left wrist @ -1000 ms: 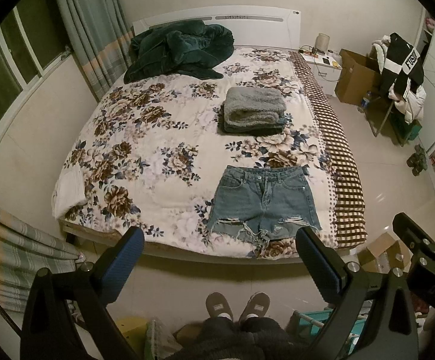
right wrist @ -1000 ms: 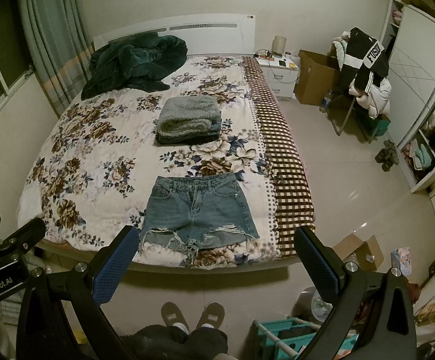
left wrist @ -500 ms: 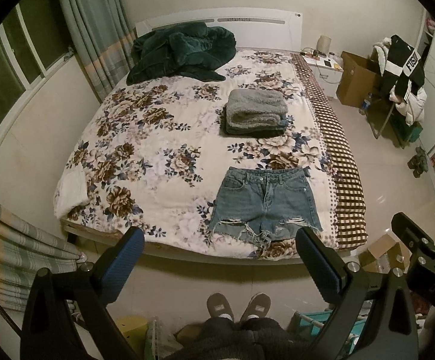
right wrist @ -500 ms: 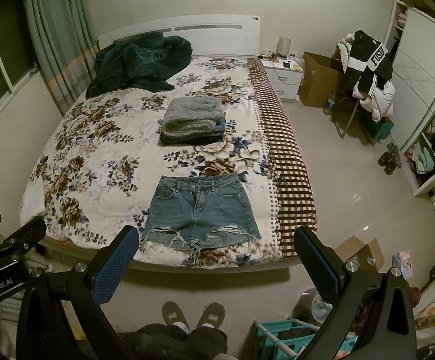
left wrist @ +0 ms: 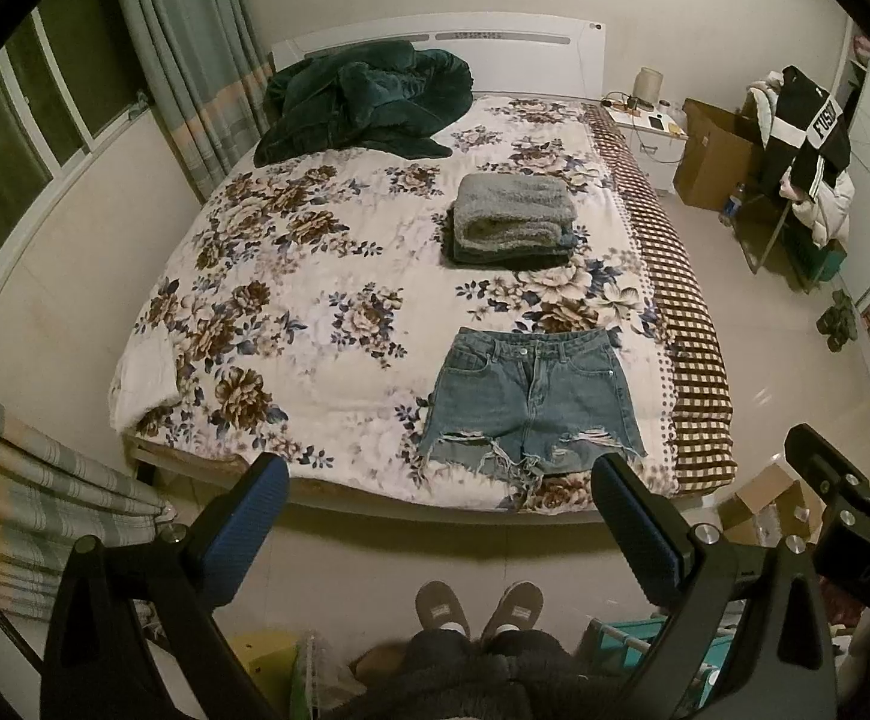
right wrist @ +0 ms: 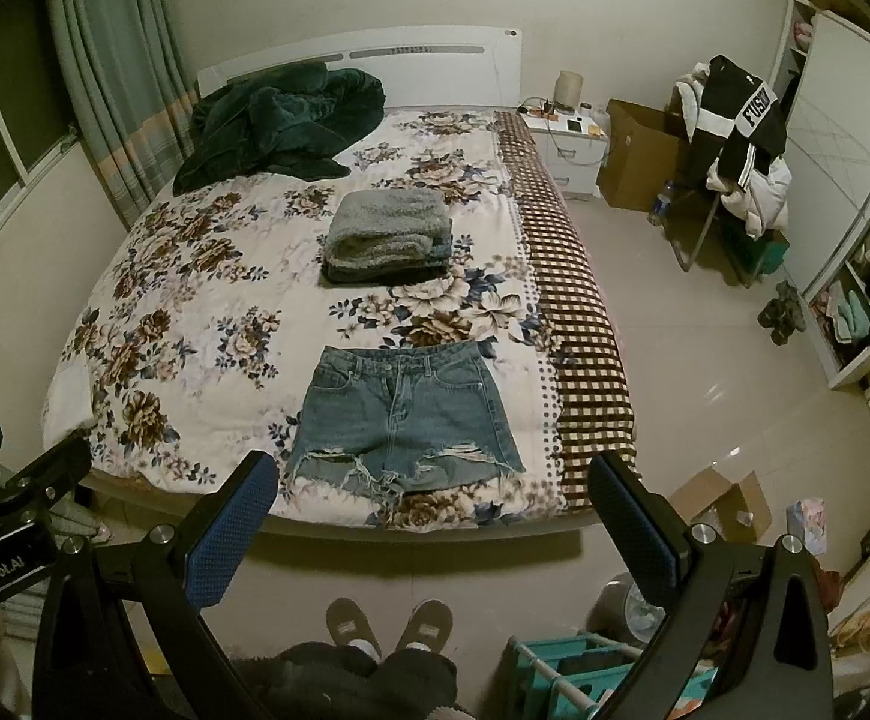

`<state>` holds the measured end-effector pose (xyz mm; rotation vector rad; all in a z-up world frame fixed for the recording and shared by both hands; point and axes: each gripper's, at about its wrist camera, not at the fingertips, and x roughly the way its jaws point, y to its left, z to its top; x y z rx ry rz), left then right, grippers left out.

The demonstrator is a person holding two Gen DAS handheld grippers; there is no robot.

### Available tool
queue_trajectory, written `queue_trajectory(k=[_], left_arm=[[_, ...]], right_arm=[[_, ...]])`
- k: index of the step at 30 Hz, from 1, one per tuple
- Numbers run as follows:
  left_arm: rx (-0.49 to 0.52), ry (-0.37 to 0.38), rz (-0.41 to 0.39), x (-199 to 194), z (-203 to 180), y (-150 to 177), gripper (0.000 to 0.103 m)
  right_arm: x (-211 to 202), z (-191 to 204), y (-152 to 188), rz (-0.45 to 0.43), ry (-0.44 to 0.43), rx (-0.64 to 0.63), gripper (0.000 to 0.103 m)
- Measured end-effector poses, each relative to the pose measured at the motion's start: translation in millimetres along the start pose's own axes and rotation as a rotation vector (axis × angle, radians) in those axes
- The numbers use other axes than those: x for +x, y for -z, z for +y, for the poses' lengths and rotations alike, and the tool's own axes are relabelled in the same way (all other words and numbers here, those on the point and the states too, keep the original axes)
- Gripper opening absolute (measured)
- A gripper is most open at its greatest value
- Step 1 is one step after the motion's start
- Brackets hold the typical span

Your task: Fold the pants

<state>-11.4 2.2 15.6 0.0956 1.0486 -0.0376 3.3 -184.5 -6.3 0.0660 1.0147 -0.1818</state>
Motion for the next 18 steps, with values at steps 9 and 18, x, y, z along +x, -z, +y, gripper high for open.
queue_trajectory(k=[9,18], left_arm=[[0.002,0.001,-0.001,0,0,0,0.103],[0.003,0.0,-0.002,0,0,1,0.103]], right_arm=[[-8,3,12,0.003,-0.006,-0.004,0.103],[-11,7,16,0.006,-0.008,-0.004,0.103]])
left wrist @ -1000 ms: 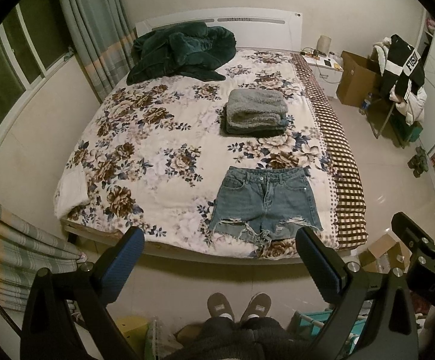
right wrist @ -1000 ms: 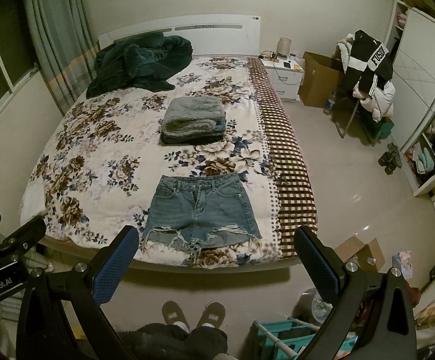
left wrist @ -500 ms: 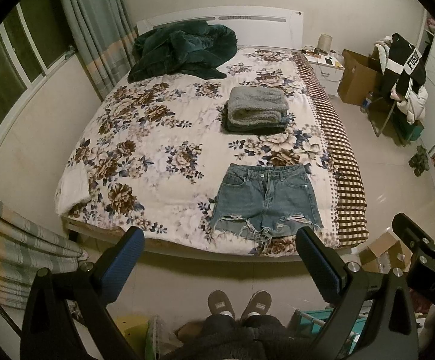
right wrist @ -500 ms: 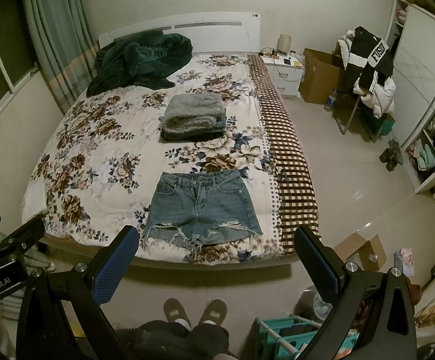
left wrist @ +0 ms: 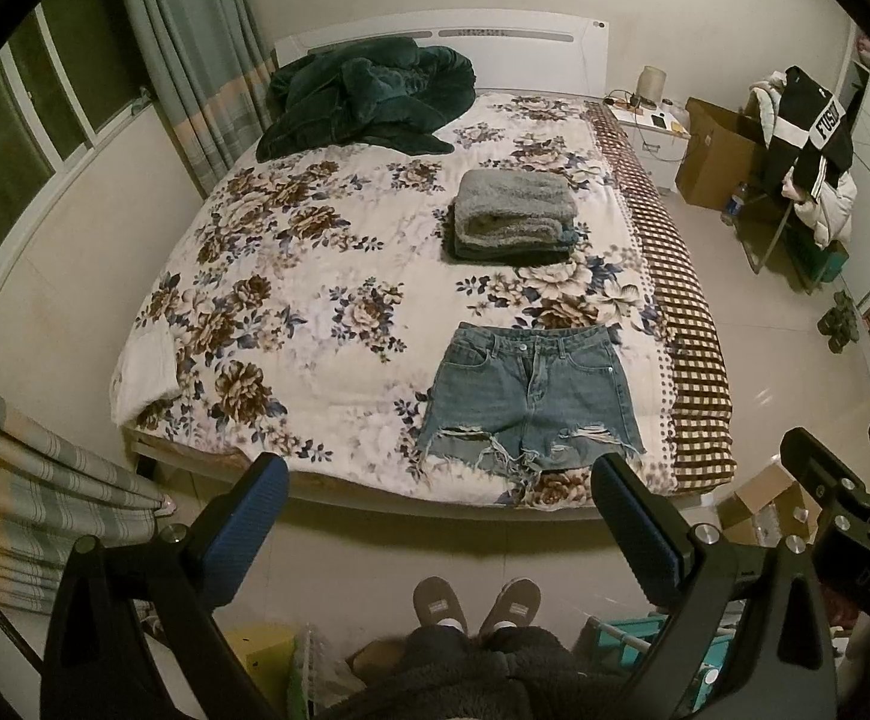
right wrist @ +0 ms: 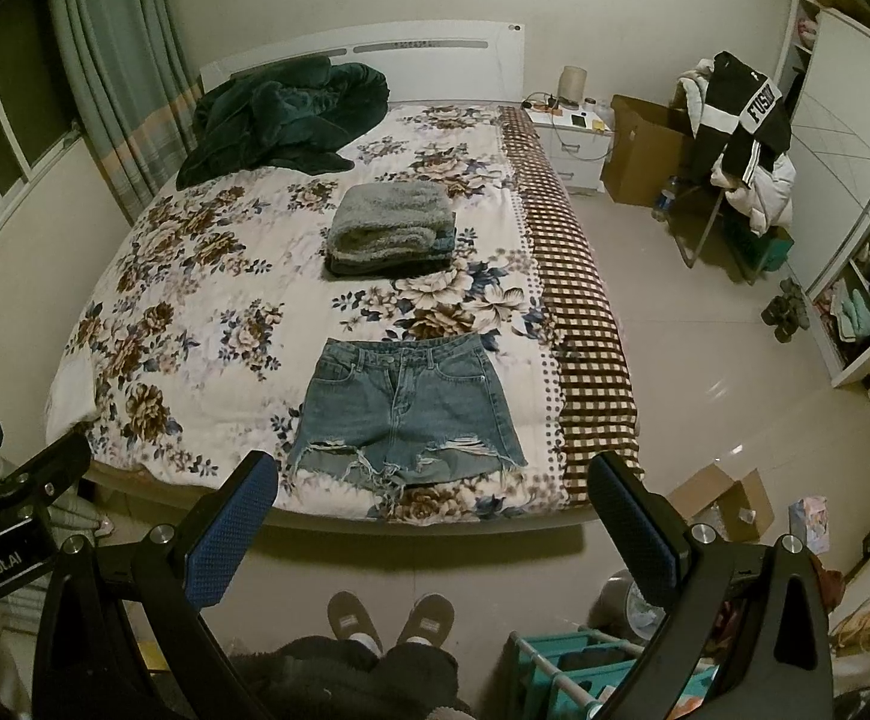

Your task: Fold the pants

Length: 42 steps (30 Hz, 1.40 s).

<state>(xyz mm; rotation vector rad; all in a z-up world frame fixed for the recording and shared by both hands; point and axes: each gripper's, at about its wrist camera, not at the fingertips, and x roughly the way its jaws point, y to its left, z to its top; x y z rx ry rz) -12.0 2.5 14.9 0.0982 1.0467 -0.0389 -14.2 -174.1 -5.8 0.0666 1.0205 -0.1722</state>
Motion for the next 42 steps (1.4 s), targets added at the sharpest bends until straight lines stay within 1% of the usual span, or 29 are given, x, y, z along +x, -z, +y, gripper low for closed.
queue_trajectory(k=[6,7,10,12,13,17,20,22,26,28,30,32,33,34,37,39,40,42], left_arm=[[-0.003,0.0,0.002,0,0,0,0.103],[-0.005,-0.001,0.002,-4,9,4,0.103],[-0.006,-0.003,0.008,-8,12,5,0.103],[-0.013,-0.005,0.015,-4,8,20,0.103],[-0.016,-0.008,0.018,-4,9,22,0.103],[-0.046,-0.041,0.025,20,6,20,0.103],[-0.069,-0.098,0.038,62,4,9,0.103],[-0.082,-0.139,0.051,87,9,6,0.103],[-0.099,-0.216,0.096,152,21,6,0.103],[-0.097,-0.244,0.138,187,28,11,0.103],[-0.096,-0.239,0.208,233,37,20,0.103],[-0.096,-0.231,0.266,281,45,30,0.103],[-0.093,-0.229,0.284,299,47,34,0.103],[-0.083,-0.232,0.309,327,50,41,0.103],[-0.044,-0.24,0.362,394,55,57,0.103],[-0.019,-0.232,0.392,440,57,69,0.103],[-0.016,-0.223,0.412,464,59,76,0.103],[-0.015,-0.207,0.431,499,62,87,0.103]], right_arm=[[0,0,2,0.0,-0.001,0.0,0.103],[0,0,2,0.0,-0.002,0.001,0.103],[1,0,2,0.003,-0.003,0.003,0.103],[-1,3,7,0.007,-0.008,0.004,0.103],[-1,4,11,0.01,-0.01,0.007,0.103],[2,6,18,0.027,-0.017,0.019,0.103],[29,1,18,0.07,-0.018,0.036,0.103],[57,0,18,0.108,-0.024,0.05,0.103],[105,5,26,0.181,-0.061,0.07,0.103],[139,10,36,0.229,-0.085,0.094,0.103],[177,16,47,0.291,-0.116,0.133,0.103],[231,16,48,0.363,-0.146,0.188,0.103],[258,16,53,0.388,-0.166,0.211,0.103],[294,8,52,0.411,-0.178,0.23,0.103],[385,27,72,0.459,-0.201,0.267,0.103],[441,43,84,0.492,-0.196,0.28,0.103],[468,51,90,0.502,-0.211,0.285,0.102],[517,71,106,0.533,-0.204,0.272,0.098]])
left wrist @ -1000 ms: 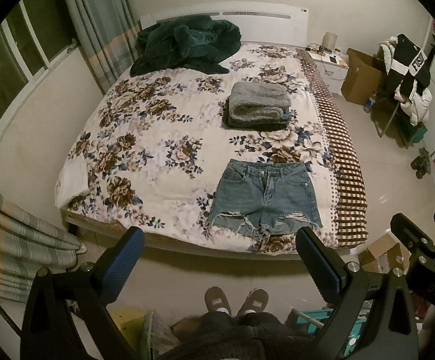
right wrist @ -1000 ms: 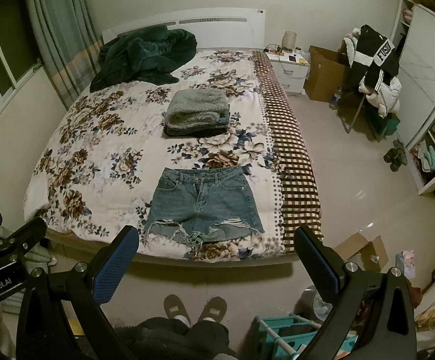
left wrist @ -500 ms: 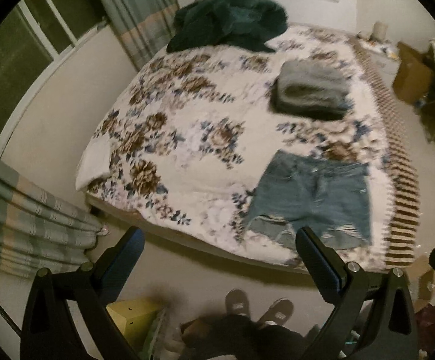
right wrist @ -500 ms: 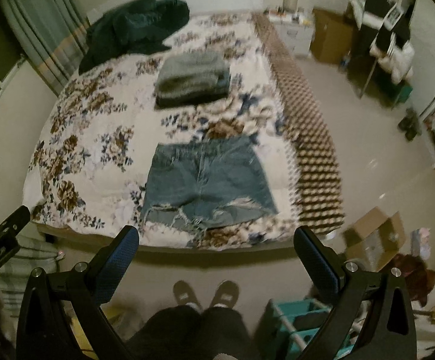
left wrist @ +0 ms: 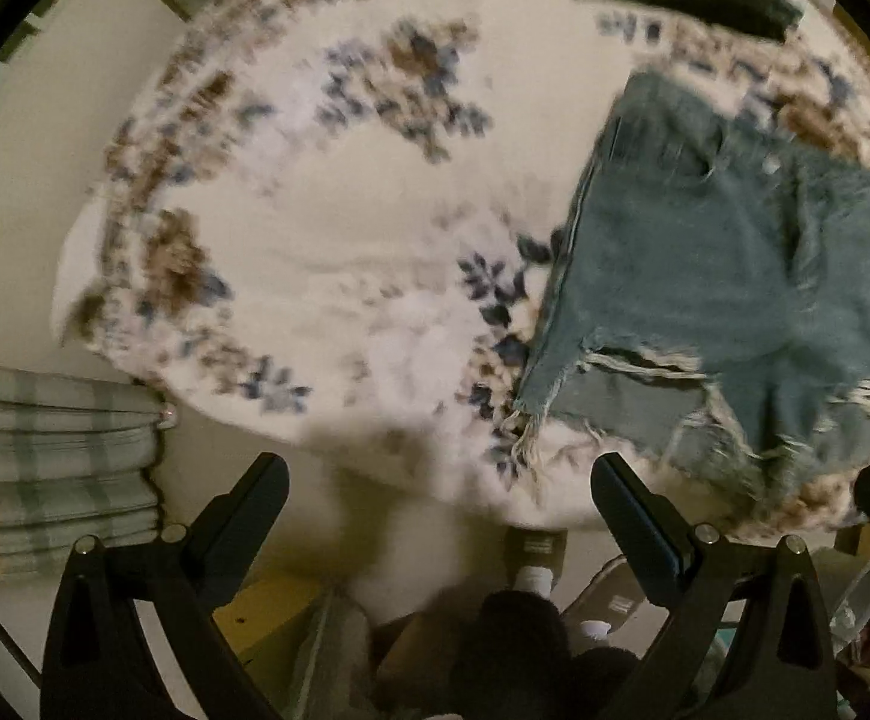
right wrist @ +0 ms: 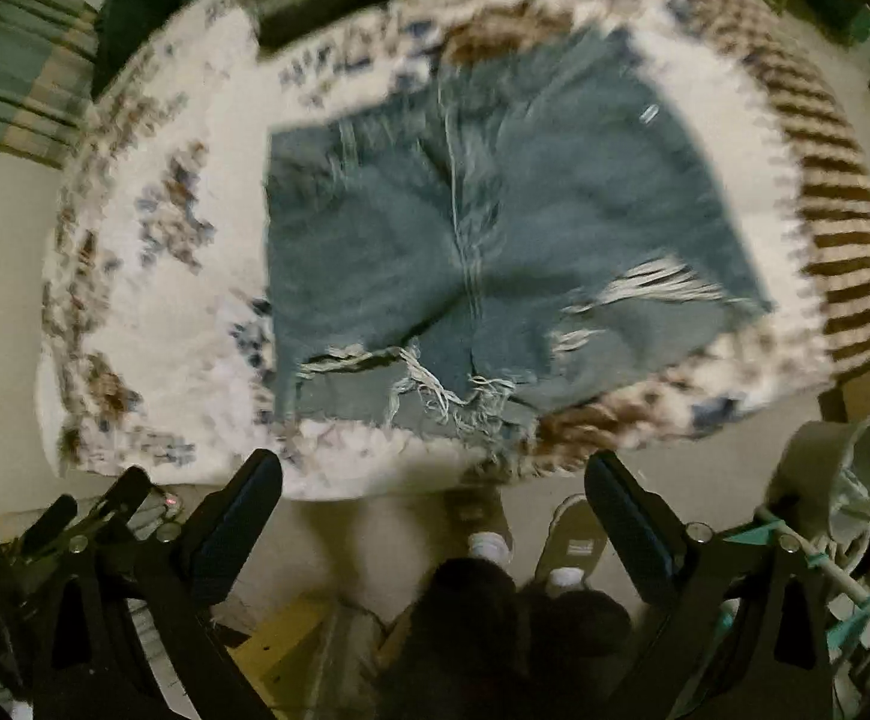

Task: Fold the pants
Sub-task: 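Lower both grippers toward the denim shorts lying flat on the bed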

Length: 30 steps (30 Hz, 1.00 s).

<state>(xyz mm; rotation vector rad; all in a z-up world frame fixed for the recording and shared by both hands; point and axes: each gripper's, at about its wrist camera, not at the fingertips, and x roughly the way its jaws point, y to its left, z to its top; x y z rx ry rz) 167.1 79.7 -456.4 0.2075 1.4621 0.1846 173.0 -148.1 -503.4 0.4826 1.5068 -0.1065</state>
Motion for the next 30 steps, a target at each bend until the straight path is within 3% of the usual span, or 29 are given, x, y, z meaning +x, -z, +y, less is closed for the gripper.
queue_trajectory(k=[5,6,7,12,14,16,17,22,27,30], left_arm=[[0.023,0.052,0.009,71,-14,-16,0.098],[0.027,0.065,0.006,80,-17,-18,0.093],[0.032,0.078,0.005,89,-21,-20,0.085],[0.059,0.111,-0.008,110,-32,-26,0.084],[0.074,0.109,-0.019,113,-35,-26,0.084],[0.084,0.109,-0.026,112,-34,-26,0.084],[0.084,0.116,-0.027,109,-32,-26,0.084],[0.07,0.123,-0.067,83,-20,-44,0.084],[0.054,0.188,-0.151,59,-25,-100,0.084],[0.125,0.209,-0.175,62,-51,-130,0.084]], right_arm=[[98,6,-9,0.043,0.017,-0.042,0.08],[112,7,-11,0.04,0.025,-0.054,0.077],[128,9,-14,0.034,0.028,-0.069,0.077],[176,25,-22,0.016,0.017,-0.104,0.074],[193,34,-21,0.019,0.03,-0.127,0.054],[204,41,-20,-0.012,0.089,-0.164,0.014],[203,41,-18,-0.04,0.106,-0.169,0.004],[199,38,4,-0.079,0.131,-0.187,0.002],[198,37,21,-0.061,0.134,-0.227,0.002],[199,36,14,-0.054,0.121,-0.232,0.002]])
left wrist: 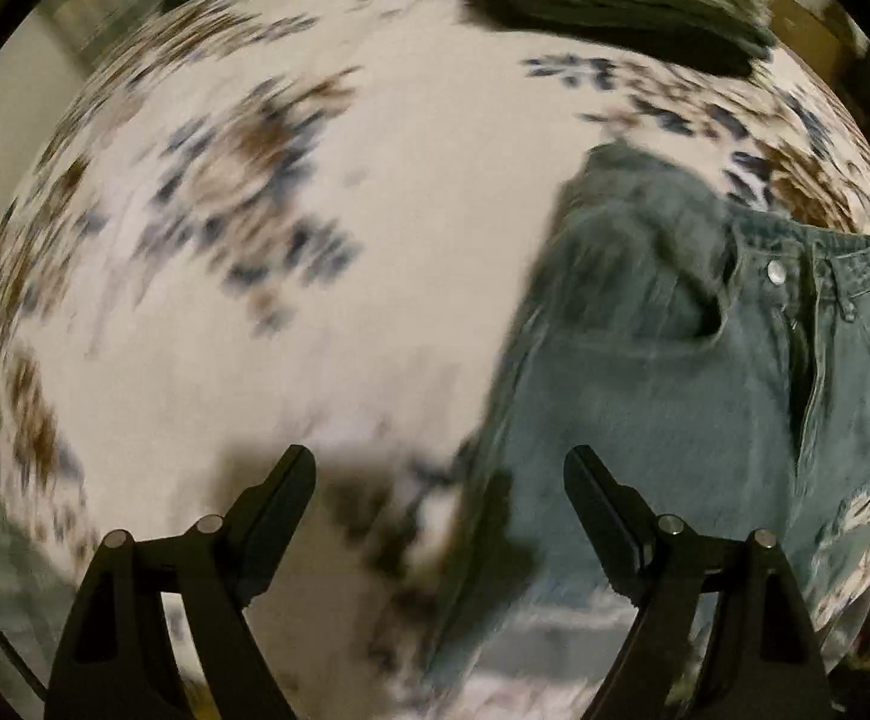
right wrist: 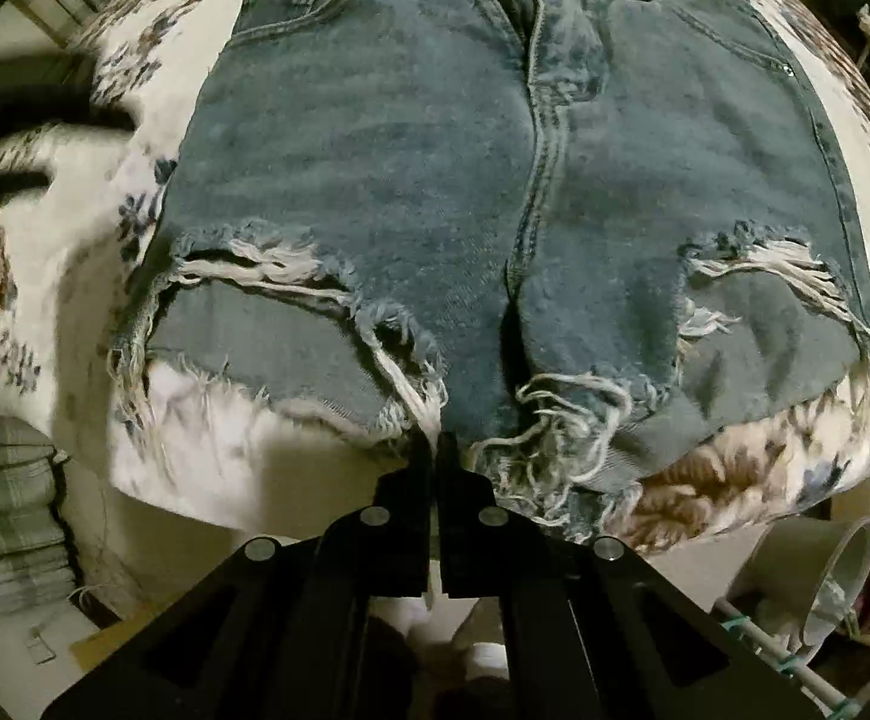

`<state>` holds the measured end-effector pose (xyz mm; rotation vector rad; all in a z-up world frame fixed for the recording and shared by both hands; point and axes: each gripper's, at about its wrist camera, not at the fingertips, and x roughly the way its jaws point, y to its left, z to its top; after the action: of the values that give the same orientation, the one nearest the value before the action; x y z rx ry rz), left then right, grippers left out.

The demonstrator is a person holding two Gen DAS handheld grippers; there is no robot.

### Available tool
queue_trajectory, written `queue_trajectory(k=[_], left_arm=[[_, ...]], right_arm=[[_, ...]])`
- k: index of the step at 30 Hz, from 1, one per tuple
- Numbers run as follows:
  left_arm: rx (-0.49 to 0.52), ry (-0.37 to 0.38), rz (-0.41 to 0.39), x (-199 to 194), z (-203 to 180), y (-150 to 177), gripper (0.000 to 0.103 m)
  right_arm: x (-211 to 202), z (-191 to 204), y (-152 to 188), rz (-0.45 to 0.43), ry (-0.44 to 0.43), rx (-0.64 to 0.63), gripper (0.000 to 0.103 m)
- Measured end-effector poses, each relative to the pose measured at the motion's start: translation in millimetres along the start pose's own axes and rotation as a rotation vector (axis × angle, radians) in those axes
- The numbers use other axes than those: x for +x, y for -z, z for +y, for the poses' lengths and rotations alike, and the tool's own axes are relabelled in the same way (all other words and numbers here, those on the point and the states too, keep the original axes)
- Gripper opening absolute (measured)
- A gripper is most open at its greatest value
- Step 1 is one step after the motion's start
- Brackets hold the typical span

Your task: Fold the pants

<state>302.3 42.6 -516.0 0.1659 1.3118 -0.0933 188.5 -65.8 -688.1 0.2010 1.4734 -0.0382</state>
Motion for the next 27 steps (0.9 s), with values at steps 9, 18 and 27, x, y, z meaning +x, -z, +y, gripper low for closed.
queue_trajectory(k=[9,18,27], left_arm=[[-0.046,0.043,0.101,67,-6,-41,0.088],[-0.098,-0.045,0.021,-13,-11,11,0.086],[0.0,0.068,0.08,-57,-172,59,0.086]], right_arm=[[-2,-56,-52,0.087,-0.146,0.246,0.058],[-54,-160,-70,0.043,-0.16,0.414,0.09],[-130,-267,-91,0.038,-0.109,0.411,0.094]])
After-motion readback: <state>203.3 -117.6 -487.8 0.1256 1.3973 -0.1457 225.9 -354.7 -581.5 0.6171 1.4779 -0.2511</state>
